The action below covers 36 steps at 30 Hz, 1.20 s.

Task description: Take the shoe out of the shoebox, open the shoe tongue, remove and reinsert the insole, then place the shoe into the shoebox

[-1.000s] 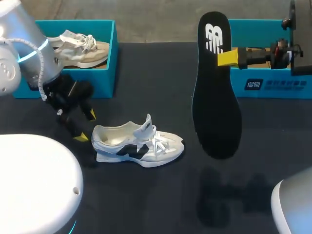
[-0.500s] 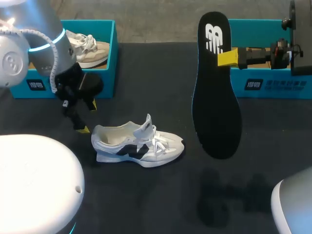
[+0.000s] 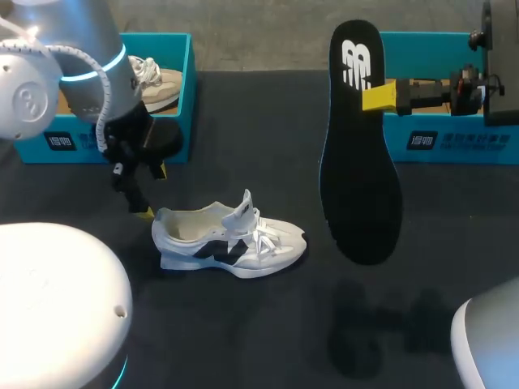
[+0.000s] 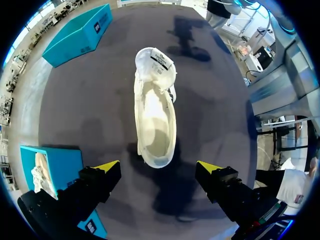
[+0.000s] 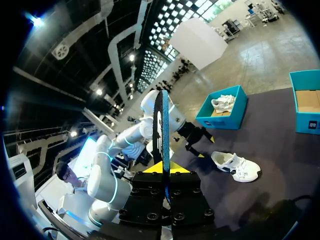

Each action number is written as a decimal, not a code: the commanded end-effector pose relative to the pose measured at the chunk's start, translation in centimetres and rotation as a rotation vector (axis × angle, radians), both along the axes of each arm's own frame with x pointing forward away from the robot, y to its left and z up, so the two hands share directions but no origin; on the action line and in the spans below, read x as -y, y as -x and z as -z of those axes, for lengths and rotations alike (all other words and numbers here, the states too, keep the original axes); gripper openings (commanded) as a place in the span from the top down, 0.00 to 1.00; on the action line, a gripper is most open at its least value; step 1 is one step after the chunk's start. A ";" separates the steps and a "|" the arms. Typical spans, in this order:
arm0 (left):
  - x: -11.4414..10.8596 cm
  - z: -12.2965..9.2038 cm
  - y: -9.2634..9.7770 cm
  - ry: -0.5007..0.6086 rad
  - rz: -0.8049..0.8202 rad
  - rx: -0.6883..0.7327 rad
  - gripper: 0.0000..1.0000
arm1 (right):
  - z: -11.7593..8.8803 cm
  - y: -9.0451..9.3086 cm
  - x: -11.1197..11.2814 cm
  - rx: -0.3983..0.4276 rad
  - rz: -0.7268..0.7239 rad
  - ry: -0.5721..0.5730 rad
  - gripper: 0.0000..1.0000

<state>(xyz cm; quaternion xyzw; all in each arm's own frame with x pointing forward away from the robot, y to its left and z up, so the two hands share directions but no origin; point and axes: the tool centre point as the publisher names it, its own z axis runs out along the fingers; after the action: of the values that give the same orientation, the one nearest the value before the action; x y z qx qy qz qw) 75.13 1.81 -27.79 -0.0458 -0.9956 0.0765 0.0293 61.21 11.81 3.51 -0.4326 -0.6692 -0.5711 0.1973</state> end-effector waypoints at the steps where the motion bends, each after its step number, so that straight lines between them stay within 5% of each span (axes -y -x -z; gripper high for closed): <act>1: 0.2 0.2 0.0 -0.004 0.001 0.001 0.00 | -0.2 -0.4 -0.3 -0.004 -0.004 0.005 1.00; 15: 1.2 0.9 -0.3 0.006 0.000 0.001 0.00 | -0.2 -0.4 -0.3 -0.004 -0.004 0.005 1.00; 36: 8.3 5.7 -4.0 0.071 0.063 0.022 0.00 | -0.2 -0.4 -0.3 -0.004 -0.004 0.005 1.00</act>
<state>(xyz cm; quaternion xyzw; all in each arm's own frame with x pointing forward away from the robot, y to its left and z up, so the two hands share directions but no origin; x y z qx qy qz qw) 78.15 -5.55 -32.12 -0.0785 -0.9906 0.1112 0.0122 61.17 11.77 3.55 -0.4328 -0.6694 -0.5708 0.1969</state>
